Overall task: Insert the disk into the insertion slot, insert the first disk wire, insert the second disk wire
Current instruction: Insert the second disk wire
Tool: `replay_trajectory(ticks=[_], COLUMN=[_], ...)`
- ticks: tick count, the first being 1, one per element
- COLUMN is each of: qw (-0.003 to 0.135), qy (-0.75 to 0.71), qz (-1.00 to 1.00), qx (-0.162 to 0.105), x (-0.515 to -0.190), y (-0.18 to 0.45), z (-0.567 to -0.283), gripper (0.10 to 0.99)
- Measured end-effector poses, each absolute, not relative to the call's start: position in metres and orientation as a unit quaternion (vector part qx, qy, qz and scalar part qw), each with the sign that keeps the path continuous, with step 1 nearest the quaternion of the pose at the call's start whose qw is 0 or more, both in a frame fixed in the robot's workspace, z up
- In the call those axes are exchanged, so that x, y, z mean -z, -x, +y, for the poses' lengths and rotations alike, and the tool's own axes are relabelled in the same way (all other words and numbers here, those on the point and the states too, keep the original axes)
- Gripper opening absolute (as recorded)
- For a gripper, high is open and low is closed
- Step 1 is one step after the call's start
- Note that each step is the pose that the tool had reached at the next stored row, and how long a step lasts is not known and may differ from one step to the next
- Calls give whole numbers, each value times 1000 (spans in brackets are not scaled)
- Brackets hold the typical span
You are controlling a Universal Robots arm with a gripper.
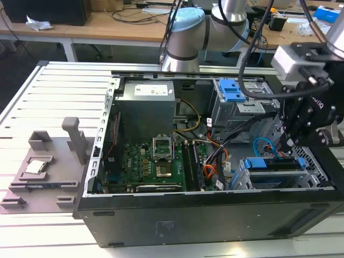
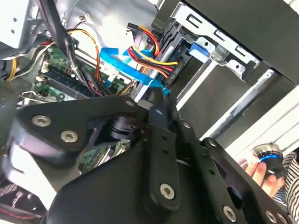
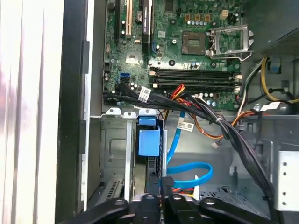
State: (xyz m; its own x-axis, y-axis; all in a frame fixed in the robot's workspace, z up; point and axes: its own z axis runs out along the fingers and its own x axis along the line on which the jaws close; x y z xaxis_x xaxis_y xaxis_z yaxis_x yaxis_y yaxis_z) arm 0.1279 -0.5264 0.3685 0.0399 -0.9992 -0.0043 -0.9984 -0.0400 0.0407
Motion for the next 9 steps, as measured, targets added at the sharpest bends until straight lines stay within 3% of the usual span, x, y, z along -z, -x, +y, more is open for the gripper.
replay_trajectory(ticks=[1, 9], qw=[13, 13], qy=[-721, -721], qz=[-693, -693], qx=[16, 16], x=[-373, -381], y=[-128, -128], z=[-526, -526], gripper=[106, 106])
